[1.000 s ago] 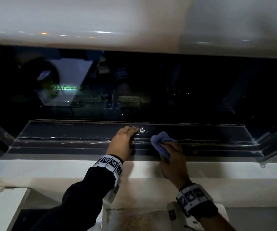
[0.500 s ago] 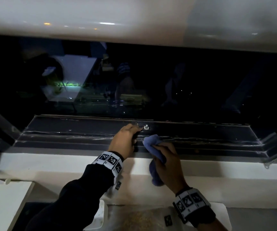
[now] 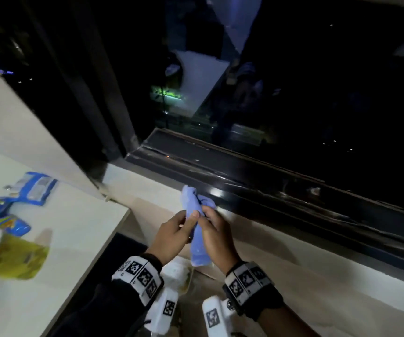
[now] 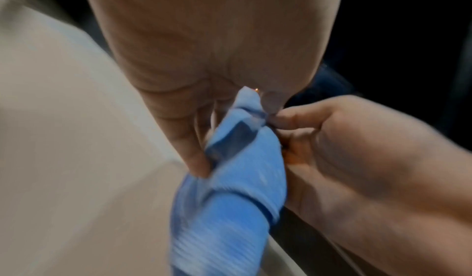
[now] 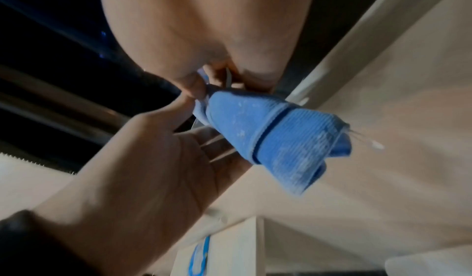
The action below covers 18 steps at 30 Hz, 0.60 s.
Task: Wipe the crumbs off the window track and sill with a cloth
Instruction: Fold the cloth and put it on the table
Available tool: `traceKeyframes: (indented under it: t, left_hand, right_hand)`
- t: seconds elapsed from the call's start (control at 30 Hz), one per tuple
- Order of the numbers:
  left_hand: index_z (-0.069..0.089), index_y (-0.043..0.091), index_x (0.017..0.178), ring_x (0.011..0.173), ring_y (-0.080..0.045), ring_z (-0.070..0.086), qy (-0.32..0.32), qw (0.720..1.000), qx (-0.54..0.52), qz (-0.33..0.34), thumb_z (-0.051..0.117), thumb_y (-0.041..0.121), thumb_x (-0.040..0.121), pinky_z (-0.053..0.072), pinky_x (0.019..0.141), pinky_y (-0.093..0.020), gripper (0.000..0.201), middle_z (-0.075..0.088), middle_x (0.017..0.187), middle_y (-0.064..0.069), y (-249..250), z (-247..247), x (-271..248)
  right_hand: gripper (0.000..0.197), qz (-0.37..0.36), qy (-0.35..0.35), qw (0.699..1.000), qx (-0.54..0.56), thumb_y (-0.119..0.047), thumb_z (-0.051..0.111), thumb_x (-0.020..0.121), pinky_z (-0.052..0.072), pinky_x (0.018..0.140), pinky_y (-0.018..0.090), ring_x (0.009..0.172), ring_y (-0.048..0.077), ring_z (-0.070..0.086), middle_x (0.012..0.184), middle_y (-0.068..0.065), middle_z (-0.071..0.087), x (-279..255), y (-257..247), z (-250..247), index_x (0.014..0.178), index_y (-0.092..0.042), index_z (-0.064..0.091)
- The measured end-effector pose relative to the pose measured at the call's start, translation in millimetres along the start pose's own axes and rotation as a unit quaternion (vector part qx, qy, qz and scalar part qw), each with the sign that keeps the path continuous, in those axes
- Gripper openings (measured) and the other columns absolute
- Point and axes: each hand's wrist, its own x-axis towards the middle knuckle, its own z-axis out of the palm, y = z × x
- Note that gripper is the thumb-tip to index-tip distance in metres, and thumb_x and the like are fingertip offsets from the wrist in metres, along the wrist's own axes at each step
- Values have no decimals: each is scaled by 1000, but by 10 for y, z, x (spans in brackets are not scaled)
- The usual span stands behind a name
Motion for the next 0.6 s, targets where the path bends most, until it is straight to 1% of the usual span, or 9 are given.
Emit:
traceKeyframes:
  t: [0.03, 0.1, 0.17, 0.23, 0.3, 0.37, 0.47, 0.53, 0.6]
  left_hand:
    - [64, 28, 101, 88, -16, 68, 27, 1000, 11, -6, 44, 66, 87, 55, 82, -40, 45, 72, 91, 1, -107, -166, 8]
    - [62, 29, 100, 89, -12, 66, 87, 995, 47, -25, 45, 61, 88, 53, 80, -32, 38, 71, 91, 5, -287, -508, 21]
    - [61, 29, 101, 91, -14, 66, 124, 989, 68, -45, 47, 60, 87, 52, 82, -35, 36, 71, 95, 6, -457, -845, 31]
    - [61, 27, 98, 88, -18, 65, 132, 983, 110, -58, 48, 55, 89, 52, 79, -37, 33, 70, 94, 2, -629, -1142, 37]
    - [60, 26, 96, 84, -23, 64, 138, 975, 155, -78, 50, 52, 90, 48, 71, -34, 28, 69, 89, -2, -765, -1398, 46]
    - [57, 23, 101, 80, -26, 62, 159, 963, 196, -100, 55, 48, 88, 42, 66, -31, 28, 68, 83, -4, -865, -1606, 68]
    - [52, 14, 104, 78, -31, 61, 197, 944, 239, -114, 62, 37, 86, 37, 64, -32, 31, 62, 73, -5, -997, -1871, 106]
    - [50, 10, 106, 84, -36, 62, 206, 933, 270, -117, 63, 33, 86, 37, 64, -33, 33, 60, 72, -6, -1110, -2037, 148]
    - [48, 8, 111, 91, -40, 61, 201, 921, 309, -127, 64, 31, 86, 41, 68, -36, 37, 65, 84, -16, -1224, -2178, 183]
  right_hand:
    - [19, 11, -24, 1000, 16, -19, 49, 98, 45, 84, 16, 95, -4, 59, 111, -8, 65, 46, -23, 223, 110, -22, 63]
    - [30, 26, -69, 997, 12, -19, 46, 96, 44, 100, 29, 112, 5, 55, 125, -7, 59, 103, -78, 627, 122, -19, 60]
    - [40, 28, -111, 993, -9, -19, 42, 89, 43, 104, 34, 118, 14, 54, 132, 0, 58, 152, -101, 963, 126, -20, 58]
    - [37, 39, -145, 988, -36, -13, 43, 89, 46, 98, 33, 113, 19, 55, 129, 4, 59, 208, -129, 1236, 122, -21, 59]
    - [37, 48, -174, 982, -59, -9, 43, 88, 47, 93, 31, 109, 22, 56, 125, 6, 60, 284, -139, 1487, 118, -22, 60]
    - [41, 39, -193, 977, -80, -7, 42, 84, 47, 94, 32, 109, 24, 56, 125, 7, 61, 339, -136, 1719, 119, -20, 60]
    - [42, 36, -205, 972, -110, -3, 45, 83, 46, 97, 33, 110, 25, 57, 123, 10, 60, 369, -111, 1936, 119, -14, 62]
    - [45, 44, -206, 966, -148, -2, 47, 85, 42, 100, 27, 115, 26, 54, 127, 14, 54, 390, -51, 1961, 127, -9, 58]
    - [46, 50, -211, 961, -172, -3, 49, 86, 37, 96, 17, 117, 22, 53, 130, 12, 51, 369, 43, 1900, 132, -10, 56]
